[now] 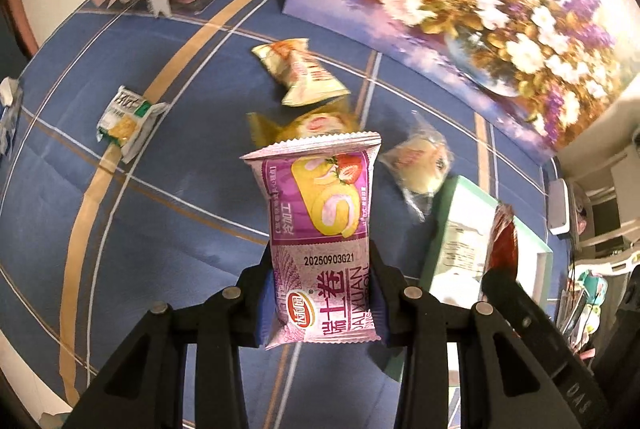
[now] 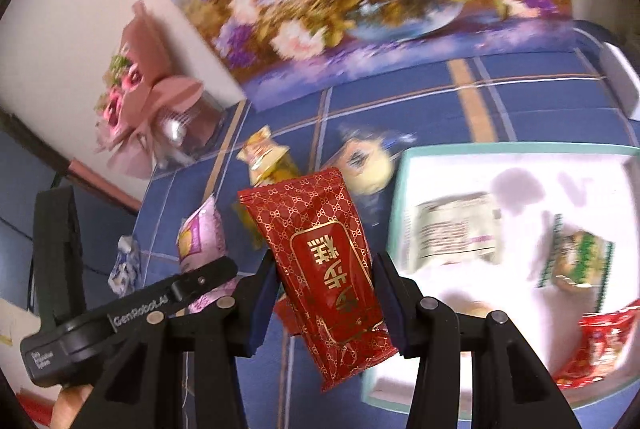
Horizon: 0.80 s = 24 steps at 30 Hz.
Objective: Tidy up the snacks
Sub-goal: 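Lift both held snacks and carry them over the white tray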
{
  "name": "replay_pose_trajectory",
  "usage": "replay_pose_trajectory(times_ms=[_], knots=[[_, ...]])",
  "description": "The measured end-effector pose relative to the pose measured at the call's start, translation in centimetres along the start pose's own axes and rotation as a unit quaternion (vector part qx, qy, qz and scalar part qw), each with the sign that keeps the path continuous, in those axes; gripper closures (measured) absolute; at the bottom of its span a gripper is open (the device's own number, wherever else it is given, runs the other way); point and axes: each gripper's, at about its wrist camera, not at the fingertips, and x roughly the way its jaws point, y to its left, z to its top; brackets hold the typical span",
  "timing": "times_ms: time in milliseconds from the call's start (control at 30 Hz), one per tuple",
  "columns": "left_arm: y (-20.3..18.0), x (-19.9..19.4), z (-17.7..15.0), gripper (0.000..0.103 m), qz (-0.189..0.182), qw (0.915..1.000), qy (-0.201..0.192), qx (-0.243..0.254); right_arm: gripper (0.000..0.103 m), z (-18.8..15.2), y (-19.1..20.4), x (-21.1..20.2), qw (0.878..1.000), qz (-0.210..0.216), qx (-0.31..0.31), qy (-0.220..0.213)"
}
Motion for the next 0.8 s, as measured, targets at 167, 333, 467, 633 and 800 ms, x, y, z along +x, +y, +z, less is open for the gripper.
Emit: replay_pose_trajectory(times_ms=[167, 333, 467, 633, 800], knots=[[-3.0, 0.1, -1.1, 0.062, 0.000, 0.9996, 0.000, 0.030, 0.053, 0.9, -3.3, -2.0, 0.999, -0.015, 0.031, -0.026], [-6.6, 0.8, -2.4, 0.062, -0.003, 0.9977, 0.005, 0.068, 0.053, 1.7, -7.3, -4.3, 0.996, -0.028, 0.071, -0.050], [-10.0, 1.8, -3.8, 0.062, -0.008, 0.9945, 0.011, 0.103, 0.053, 2.1, -10.2, -5.9, 0.992, -0.036, 0.099, -0.069], [-13.7, 2.8, -4.8, 0.062, -0.007, 0.9895, 0.009, 0.144, 0.053, 2.3, -14.2, -8.1, 0.984, -0.061, 0.136, -0.098], [-17.5, 4.0, -5.3, 0.062, -0.008, 0.9827, 0.002, 0.185, 0.053, 2.5, -17.6, -8.9, 0.977, -0.091, 0.159, -0.110]])
